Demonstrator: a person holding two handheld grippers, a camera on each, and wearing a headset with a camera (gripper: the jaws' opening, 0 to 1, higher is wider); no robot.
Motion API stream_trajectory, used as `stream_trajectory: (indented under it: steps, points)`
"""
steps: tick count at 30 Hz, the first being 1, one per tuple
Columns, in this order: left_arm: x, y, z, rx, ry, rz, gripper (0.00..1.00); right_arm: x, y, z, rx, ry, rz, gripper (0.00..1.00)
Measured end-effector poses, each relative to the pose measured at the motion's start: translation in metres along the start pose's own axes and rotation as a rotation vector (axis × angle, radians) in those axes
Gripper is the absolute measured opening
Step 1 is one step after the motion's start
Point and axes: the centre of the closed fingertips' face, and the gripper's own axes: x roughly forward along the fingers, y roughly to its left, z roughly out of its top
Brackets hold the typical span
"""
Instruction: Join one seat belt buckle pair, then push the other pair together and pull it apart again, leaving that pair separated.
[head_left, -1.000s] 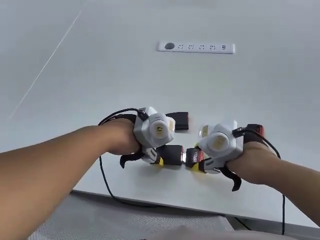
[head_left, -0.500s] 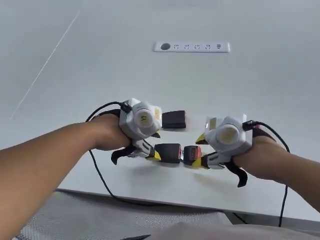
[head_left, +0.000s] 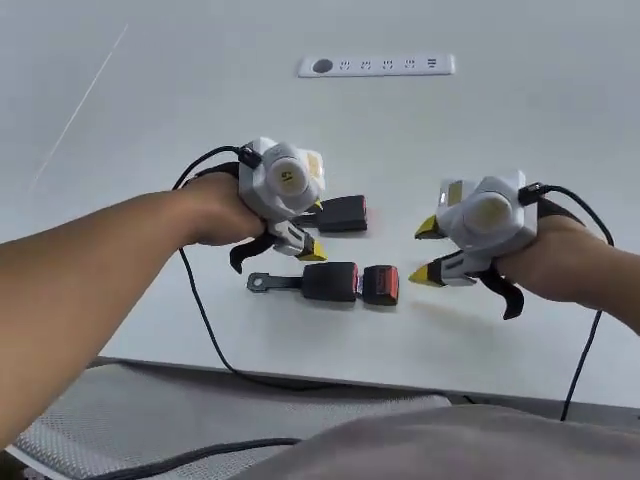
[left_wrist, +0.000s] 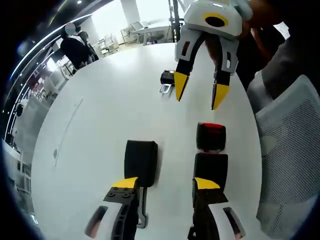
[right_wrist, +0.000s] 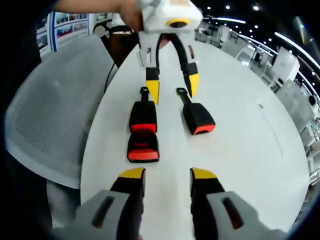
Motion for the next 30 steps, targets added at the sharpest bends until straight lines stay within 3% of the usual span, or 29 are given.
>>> stream_trajectory:
  steps: [4,9,11,12,13,19,21,24,30]
  points:
    - [-0.003,0.018,0.002,-0.037,-0.019,0.014,0.44,-0.012,-0.018,-0.015,0.003,0.025,-0.021,0.34]
    - [-0.004,0.035,0.003,-0.034,-0.014,0.027,0.44,-0.027,-0.043,-0.033,-0.003,0.053,-0.064,0.37]
    - [-0.001,0.037,0.004,-0.025,-0.005,0.017,0.44,-0.031,-0.050,-0.041,0.015,0.063,-0.068,0.37]
    - [0.006,0.048,0.003,-0.021,-0.003,0.012,0.44,-0.033,-0.052,-0.045,0.016,0.070,-0.073,0.37]
    - [0.009,0.051,0.004,-0.018,-0.001,0.009,0.44,-0.035,-0.055,-0.050,0.022,0.077,-0.073,0.36]
    - [0.024,0.054,0.003,-0.007,0.012,-0.008,0.44,-0.045,-0.067,-0.078,0.059,0.118,-0.091,0.37]
    - [0.037,0.057,-0.003,0.012,0.024,-0.013,0.43,-0.046,-0.068,-0.088,0.084,0.128,-0.087,0.36]
    - [0.044,0.053,-0.012,0.024,0.056,-0.044,0.44,-0.046,-0.066,-0.095,0.102,0.129,-0.079,0.37]
    - [0.047,0.049,-0.009,0.032,0.061,-0.064,0.43,-0.042,-0.060,-0.100,0.100,0.136,-0.044,0.35]
